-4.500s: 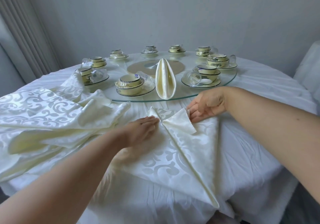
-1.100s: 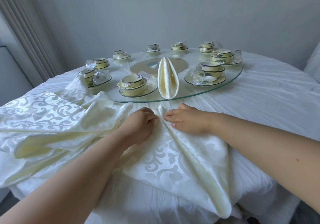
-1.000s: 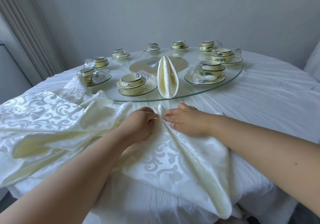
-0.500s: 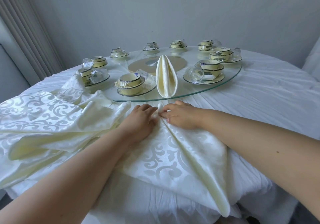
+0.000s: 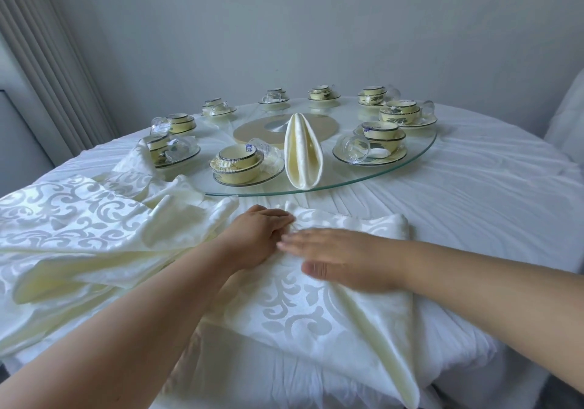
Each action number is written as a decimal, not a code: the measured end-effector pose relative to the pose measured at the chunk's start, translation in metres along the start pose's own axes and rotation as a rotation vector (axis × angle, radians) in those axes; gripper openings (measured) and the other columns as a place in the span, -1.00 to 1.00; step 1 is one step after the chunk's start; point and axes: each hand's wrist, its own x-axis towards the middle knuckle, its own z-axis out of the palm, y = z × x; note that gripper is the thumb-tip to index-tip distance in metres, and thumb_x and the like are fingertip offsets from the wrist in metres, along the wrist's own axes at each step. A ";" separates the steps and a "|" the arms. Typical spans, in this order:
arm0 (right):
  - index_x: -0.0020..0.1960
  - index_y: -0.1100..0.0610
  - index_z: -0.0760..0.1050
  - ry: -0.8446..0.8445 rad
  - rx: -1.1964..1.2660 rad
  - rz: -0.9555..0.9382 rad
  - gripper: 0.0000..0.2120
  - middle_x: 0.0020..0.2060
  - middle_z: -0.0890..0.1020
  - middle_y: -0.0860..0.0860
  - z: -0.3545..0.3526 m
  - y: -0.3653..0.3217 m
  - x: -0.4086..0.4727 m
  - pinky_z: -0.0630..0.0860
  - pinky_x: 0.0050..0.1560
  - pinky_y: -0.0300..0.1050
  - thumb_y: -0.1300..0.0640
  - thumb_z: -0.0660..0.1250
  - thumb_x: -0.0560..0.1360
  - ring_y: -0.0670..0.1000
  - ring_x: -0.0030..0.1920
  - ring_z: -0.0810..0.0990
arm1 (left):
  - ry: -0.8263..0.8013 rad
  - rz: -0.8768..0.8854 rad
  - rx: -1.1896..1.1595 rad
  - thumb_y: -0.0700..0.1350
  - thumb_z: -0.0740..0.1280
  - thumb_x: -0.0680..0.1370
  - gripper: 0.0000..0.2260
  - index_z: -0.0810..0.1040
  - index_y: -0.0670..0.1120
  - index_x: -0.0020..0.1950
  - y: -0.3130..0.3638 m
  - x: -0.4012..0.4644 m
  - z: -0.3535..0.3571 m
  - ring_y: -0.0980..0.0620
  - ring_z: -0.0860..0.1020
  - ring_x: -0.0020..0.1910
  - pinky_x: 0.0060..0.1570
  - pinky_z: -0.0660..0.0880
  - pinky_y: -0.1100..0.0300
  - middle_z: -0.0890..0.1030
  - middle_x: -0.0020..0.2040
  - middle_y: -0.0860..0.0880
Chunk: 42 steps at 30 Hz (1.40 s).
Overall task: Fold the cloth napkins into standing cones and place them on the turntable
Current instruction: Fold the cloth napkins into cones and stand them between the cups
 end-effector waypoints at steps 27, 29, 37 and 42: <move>0.12 0.12 0.54 0.304 0.046 0.618 -0.43 0.05 0.48 0.00 -0.021 0.054 0.056 0.45 0.15 -0.10 -0.31 0.38 0.36 0.04 0.11 0.47 | -0.025 -0.342 -0.079 0.07 0.28 0.53 -0.54 0.36 -0.07 0.39 0.015 0.005 -0.016 -0.15 0.39 0.31 0.19 0.35 0.10 0.48 0.30 -0.10; 0.13 0.12 0.51 0.258 0.020 0.678 -0.37 0.08 0.52 0.02 -0.020 0.052 0.065 0.48 0.17 -0.05 -0.36 0.39 0.31 0.07 0.13 0.49 | -0.088 -0.510 -0.007 0.15 0.34 0.50 -0.54 0.40 -0.18 0.18 0.023 0.009 -0.023 -0.13 0.47 0.11 -0.02 0.38 0.12 0.52 0.19 -0.16; 0.27 0.17 0.47 0.116 0.118 0.778 -0.30 0.08 0.59 0.04 -0.029 0.050 0.080 0.47 -0.03 -0.19 -0.29 0.43 0.34 0.07 0.04 0.58 | -0.294 -0.702 -0.092 0.13 0.29 0.54 -0.54 0.44 -0.17 0.29 0.033 0.024 -0.041 -0.07 0.52 0.17 0.14 0.44 0.16 0.52 0.15 -0.10; 0.31 0.23 0.48 0.224 0.543 0.651 -0.27 0.11 0.61 0.10 -0.049 0.054 0.065 0.48 0.11 -0.12 -0.05 0.60 0.25 0.07 0.07 0.57 | -0.049 -0.738 -0.571 0.00 0.51 0.36 -0.67 0.59 -0.17 0.00 0.022 0.020 -0.039 -0.05 0.62 -0.17 -0.09 0.58 0.16 0.63 -0.10 -0.09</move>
